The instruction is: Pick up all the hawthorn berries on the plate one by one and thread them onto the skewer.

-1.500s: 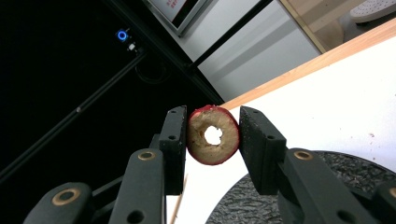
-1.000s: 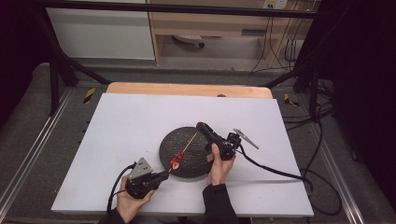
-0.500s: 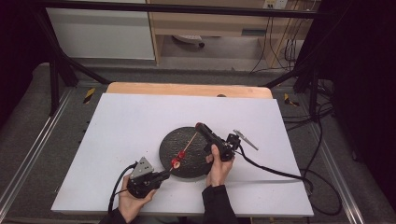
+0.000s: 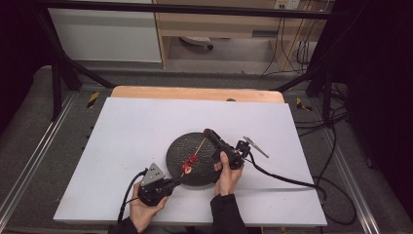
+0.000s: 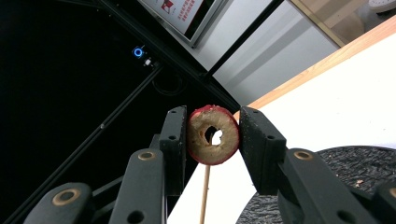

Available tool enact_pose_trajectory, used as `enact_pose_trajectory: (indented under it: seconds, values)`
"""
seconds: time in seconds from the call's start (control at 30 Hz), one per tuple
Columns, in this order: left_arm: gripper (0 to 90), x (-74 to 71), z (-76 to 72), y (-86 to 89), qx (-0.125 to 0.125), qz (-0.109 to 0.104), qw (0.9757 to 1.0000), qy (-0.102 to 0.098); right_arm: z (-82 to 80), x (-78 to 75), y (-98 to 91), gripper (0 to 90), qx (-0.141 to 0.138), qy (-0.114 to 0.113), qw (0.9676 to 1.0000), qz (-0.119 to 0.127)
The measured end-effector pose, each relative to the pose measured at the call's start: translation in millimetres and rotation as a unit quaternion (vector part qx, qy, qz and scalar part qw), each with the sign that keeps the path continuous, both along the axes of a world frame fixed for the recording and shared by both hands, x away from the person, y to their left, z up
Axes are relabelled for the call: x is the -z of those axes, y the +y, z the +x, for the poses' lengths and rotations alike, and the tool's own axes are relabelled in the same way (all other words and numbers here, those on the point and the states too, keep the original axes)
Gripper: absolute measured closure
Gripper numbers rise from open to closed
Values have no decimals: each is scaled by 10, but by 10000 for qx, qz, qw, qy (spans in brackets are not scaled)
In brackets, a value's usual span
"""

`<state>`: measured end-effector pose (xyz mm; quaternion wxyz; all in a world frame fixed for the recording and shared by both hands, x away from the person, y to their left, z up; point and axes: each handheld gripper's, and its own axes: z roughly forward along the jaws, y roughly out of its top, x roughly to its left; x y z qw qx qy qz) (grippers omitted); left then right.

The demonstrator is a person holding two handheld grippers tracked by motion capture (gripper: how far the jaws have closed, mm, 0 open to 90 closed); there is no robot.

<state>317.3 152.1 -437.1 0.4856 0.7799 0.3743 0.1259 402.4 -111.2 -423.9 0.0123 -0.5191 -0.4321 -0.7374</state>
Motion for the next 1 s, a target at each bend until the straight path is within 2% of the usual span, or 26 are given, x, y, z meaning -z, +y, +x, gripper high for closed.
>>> enact_pose_trajectory:
  seconds: [0.2,0.6,1.0]
  values:
    - [886,-20,33,-72,-83,-68,9999,-37,-14,1,3,637,-66,58,10000,19]
    - [886,-71,179,-150,-62,-234,9996,116,-42,44,20,638,-103,39,9997,-230]
    - [886,-83,234,-185,-33,-272,9995,139,-89,75,37,637,-181,40,9990,-402]
